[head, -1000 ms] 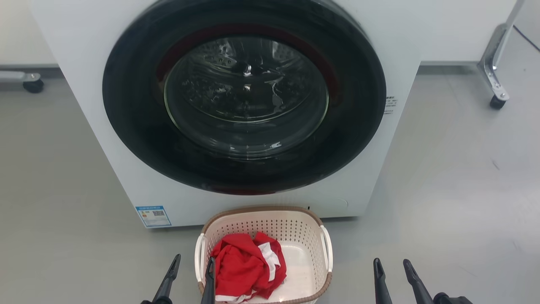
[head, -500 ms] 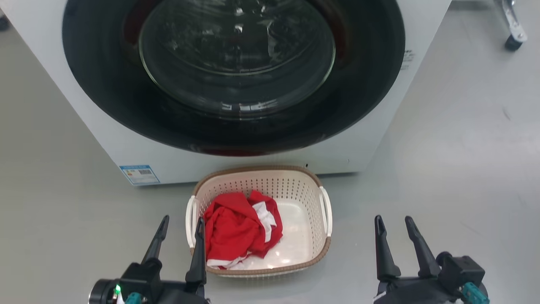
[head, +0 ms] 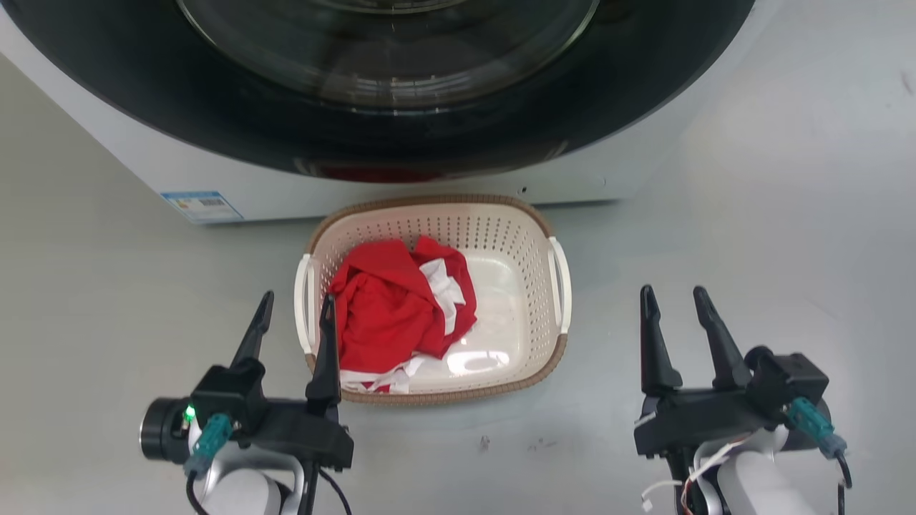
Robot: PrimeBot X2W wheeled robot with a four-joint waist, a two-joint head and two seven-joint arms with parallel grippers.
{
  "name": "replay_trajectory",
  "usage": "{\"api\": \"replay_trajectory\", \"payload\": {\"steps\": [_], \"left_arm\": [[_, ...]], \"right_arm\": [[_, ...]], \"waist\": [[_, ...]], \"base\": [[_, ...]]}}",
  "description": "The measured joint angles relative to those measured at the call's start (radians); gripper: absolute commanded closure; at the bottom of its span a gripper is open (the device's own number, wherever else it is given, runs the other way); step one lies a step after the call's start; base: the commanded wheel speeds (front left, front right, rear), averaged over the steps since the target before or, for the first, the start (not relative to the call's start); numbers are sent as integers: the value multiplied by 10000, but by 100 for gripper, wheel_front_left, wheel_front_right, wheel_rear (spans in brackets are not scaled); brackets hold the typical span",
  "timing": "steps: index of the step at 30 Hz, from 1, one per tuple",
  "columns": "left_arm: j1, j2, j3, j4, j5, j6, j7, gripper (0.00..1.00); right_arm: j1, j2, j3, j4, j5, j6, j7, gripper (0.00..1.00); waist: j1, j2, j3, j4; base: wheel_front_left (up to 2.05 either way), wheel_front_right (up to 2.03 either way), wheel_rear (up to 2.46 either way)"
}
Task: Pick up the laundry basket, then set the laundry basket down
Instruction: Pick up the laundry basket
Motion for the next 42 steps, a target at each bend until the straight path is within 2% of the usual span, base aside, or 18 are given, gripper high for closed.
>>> {"api": "replay_trajectory", "payload": {"steps": [26,42], "left_arm": [[-3506,-123,370,2408,0,-96,-44,0],[-4364,-151,869,3730,-2,-84,-44,0]], "right_arm": [[-3747,-92,123,2155,0,107,-71,0],[-4820,-130,805,3319,314,107,-71,0]], "waist": [[-1,1,3967,133],[-3,0,5116,296]], "base": [[0,0,0],[0,0,0]]}}
